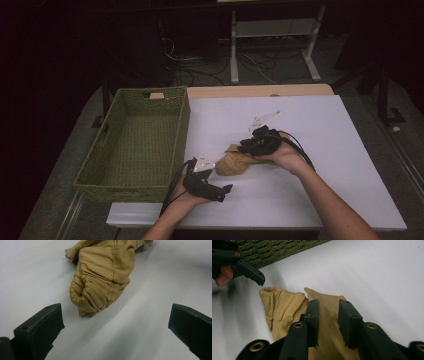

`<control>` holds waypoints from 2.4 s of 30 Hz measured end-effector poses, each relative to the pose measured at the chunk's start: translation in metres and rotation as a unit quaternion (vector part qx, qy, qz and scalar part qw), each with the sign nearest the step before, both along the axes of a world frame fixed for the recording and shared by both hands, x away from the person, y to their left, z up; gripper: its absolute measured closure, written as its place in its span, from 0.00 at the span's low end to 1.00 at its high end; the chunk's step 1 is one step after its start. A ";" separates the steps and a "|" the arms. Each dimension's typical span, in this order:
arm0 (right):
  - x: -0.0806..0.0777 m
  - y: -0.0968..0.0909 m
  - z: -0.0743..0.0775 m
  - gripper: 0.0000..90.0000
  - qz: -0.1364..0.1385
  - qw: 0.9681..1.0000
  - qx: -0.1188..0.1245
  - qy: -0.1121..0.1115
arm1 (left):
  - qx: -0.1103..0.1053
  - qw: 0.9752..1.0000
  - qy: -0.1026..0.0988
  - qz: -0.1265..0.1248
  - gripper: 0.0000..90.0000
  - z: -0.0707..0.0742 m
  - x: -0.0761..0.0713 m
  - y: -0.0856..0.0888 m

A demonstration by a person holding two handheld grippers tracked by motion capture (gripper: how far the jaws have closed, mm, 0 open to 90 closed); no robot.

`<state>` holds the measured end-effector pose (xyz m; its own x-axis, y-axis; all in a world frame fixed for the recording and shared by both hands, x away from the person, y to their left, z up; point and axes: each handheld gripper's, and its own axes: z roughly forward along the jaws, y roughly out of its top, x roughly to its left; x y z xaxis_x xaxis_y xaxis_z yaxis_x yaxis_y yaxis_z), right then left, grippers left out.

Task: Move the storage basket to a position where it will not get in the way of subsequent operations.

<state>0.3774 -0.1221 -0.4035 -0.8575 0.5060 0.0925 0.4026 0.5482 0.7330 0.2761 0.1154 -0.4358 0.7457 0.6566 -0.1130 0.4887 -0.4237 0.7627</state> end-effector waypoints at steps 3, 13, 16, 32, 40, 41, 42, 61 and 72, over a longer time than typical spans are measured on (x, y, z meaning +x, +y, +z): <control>0.000 -0.002 0.000 0.83 0.002 1.000 0.004 0.003 | 0.000 1.000 0.000 0.000 0.00 0.000 0.000 0.000; 0.002 -0.008 0.002 0.91 -0.001 1.000 0.027 0.014 | 0.000 1.000 0.001 0.000 0.00 0.000 0.000 0.000; 0.002 -0.011 0.004 0.91 -0.004 0.999 0.033 0.016 | 0.000 1.000 0.001 0.000 0.00 0.000 0.000 0.000; 0.000 -0.018 0.011 0.92 -0.004 0.999 0.049 0.017 | 0.001 1.000 0.002 -0.001 0.00 -0.001 0.000 0.000; -0.001 -0.022 0.015 0.94 -0.007 0.998 0.054 0.014 | 0.002 1.000 0.002 -0.001 0.00 -0.001 0.000 0.000; -0.001 -0.023 0.015 0.94 -0.008 0.998 0.055 0.013 | 0.002 1.000 0.001 -0.001 0.00 -0.001 0.000 0.000; -0.001 -0.023 0.016 0.94 -0.008 0.998 0.055 0.012 | 0.002 1.000 0.002 -0.001 0.00 -0.001 0.000 0.000; 0.001 -0.043 0.023 0.96 -0.044 0.997 0.069 0.004 | 0.002 1.000 0.001 0.000 0.00 -0.001 0.000 -0.001; 0.004 -0.054 0.023 0.97 -0.062 0.996 0.070 0.001 | 0.003 1.000 0.001 -0.001 0.00 -0.001 0.000 0.000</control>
